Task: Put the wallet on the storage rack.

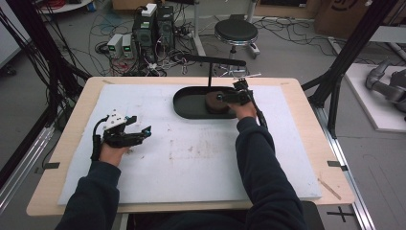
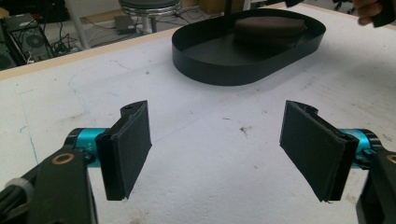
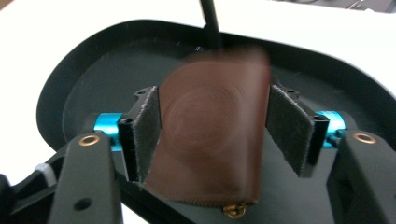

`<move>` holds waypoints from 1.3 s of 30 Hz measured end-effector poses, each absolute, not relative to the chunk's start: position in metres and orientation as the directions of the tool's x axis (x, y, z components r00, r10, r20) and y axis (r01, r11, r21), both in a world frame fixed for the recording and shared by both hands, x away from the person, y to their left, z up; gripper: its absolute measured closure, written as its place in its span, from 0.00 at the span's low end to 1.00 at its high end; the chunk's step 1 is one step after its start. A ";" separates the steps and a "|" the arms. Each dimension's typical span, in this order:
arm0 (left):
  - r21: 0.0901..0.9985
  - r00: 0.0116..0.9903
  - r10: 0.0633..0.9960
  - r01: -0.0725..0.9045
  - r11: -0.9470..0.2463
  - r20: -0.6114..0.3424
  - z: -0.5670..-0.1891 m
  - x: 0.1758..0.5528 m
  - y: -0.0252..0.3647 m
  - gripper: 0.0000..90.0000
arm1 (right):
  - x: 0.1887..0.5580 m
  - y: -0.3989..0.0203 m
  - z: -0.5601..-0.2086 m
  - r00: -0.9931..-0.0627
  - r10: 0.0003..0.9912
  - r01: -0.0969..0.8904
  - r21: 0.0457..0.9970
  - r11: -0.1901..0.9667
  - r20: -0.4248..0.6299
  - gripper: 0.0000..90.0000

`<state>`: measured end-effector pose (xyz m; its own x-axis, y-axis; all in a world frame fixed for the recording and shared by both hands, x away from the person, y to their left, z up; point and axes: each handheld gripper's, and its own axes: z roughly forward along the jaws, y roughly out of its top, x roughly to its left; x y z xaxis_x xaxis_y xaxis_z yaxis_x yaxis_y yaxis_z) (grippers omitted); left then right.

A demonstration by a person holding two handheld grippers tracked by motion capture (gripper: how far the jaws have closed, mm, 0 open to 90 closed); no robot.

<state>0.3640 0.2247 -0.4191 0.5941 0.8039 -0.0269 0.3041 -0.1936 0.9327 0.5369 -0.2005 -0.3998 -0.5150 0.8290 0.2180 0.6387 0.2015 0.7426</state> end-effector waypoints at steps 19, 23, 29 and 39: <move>0.936 0.554 0.829 0.325 -0.135 -0.072 -0.417 0.365 0.230 0.24 | 0.439 -0.270 -0.351 -0.676 0.736 0.453 0.796 0.402 0.013 0.27; 0.941 0.536 0.841 0.317 -0.119 -0.074 -0.417 0.365 0.232 0.24 | 0.412 -0.285 -0.355 -0.668 0.744 0.421 0.817 0.395 -0.015 0.25; 0.949 0.534 0.843 0.295 -0.115 -0.064 -0.415 0.363 0.232 0.24 | 0.375 -0.309 -0.381 -0.643 0.760 0.346 0.850 0.398 -0.094 0.24; 0.955 0.535 0.843 0.275 -0.108 -0.059 -0.414 0.363 0.232 0.24 | 0.359 -0.326 -0.401 -0.601 0.797 0.378 0.856 0.353 -0.064 0.23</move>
